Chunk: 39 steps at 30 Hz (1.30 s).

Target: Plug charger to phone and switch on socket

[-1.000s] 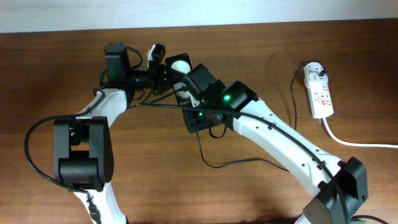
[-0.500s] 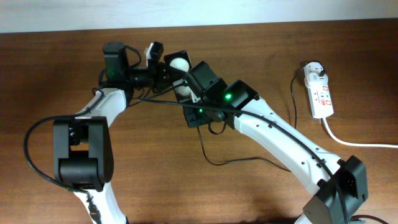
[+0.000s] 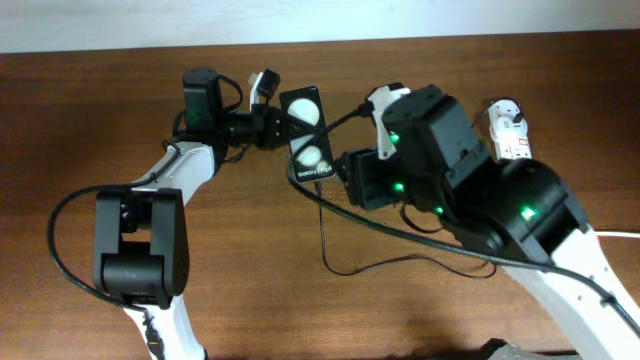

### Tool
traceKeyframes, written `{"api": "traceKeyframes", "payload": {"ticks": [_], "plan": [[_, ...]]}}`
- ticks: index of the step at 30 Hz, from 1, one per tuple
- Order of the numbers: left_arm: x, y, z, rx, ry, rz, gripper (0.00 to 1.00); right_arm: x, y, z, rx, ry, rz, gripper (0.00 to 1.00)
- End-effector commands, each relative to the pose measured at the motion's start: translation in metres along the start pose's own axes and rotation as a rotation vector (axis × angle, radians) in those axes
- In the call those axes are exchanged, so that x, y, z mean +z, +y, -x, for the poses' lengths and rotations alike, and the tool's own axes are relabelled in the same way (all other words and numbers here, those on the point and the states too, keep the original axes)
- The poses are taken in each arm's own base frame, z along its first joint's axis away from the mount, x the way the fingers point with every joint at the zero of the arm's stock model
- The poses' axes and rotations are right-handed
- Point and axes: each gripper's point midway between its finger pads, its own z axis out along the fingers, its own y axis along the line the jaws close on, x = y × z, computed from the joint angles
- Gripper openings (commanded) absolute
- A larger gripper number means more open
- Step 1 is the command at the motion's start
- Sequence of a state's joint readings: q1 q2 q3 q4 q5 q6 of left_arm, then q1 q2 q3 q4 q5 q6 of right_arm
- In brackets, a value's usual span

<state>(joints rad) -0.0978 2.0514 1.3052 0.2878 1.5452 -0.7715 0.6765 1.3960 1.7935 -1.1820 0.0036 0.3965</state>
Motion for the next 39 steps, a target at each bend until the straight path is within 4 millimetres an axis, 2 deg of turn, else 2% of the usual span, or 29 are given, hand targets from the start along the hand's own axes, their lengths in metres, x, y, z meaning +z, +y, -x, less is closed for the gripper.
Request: {"api": "traceKeyframes", "payload": {"ticks": [1,2,9,12,13,15,17,18,24,25,27,29,30,32,34,35,36,39], "plan": [[-0.001,-0.024,0.004,-0.040,0.020,-0.020,0.00,-0.018,-0.005,-0.001,-0.001,-0.018,-0.010,0.62],[0.000,-0.035,0.007,0.023,0.022,-0.021,0.00,-0.017,-0.007,-0.005,-0.001,-0.001,-0.017,0.99],[0.016,-0.092,0.001,0.170,0.060,-0.040,0.00,-0.007,-0.013,-0.021,-0.001,0.083,-0.052,0.99],[0.017,-0.128,-0.006,0.231,0.064,-0.044,0.00,-0.005,-0.014,-0.023,-0.002,0.095,-0.057,0.99],[0.016,-0.139,-0.013,0.263,0.063,-0.045,0.00,-0.005,-0.017,-0.030,-0.002,0.125,-0.070,0.99],[0.013,-0.137,-0.027,0.258,0.057,-0.042,0.00,-0.006,-0.020,-0.039,-0.003,0.162,-0.085,0.99],[0.007,-0.126,-0.047,0.238,0.044,-0.035,0.00,-0.007,-0.022,-0.043,-0.003,0.179,-0.092,0.99],[0.007,-0.127,-0.050,0.250,0.033,-0.027,0.00,-0.007,-0.022,-0.043,-0.003,0.179,-0.092,0.99],[0.001,-0.156,-0.019,0.399,-0.190,0.122,0.00,-0.011,-0.028,-0.058,-0.003,0.240,-0.117,0.99],[-0.002,-0.151,-0.011,0.407,-0.241,0.167,0.00,-0.011,-0.029,-0.060,-0.003,0.248,-0.120,0.99],[-0.017,-0.112,0.009,0.304,-0.384,0.356,0.00,-0.011,-0.029,-0.060,-0.003,0.248,-0.120,0.99],[-0.032,-0.087,0.018,0.235,-0.473,0.490,0.00,-0.011,-0.029,-0.060,-0.003,0.248,-0.120,0.99],[-0.033,-0.083,0.019,0.226,-0.486,0.511,0.00,-0.011,-0.029,-0.060,-0.003,0.248,-0.120,0.99],[-0.027,-0.068,0.012,0.132,-0.488,0.561,0.00,-0.011,-0.029,-0.060,-0.003,0.248,-0.120,0.99],[-0.015,-0.053,-0.016,-0.016,-0.400,0.588,0.00,-0.011,-0.029,-0.060,-0.003,0.248,-0.120,0.99],[-0.013,-0.051,-0.023,-0.061,-0.377,0.599,0.00,-0.011,-0.029,-0.060,-0.003,0.248,-0.120,0.99],[-0.014,-0.052,-0.030,-0.110,-0.351,0.621,0.00,-0.011,-0.029,-0.060,-0.003,0.248,-0.120,0.99],[-0.015,-0.065,-0.033,-0.109,-0.312,0.646,0.00,-0.011,-0.029,-0.060,-0.003,0.248,-0.120,0.99]]}}
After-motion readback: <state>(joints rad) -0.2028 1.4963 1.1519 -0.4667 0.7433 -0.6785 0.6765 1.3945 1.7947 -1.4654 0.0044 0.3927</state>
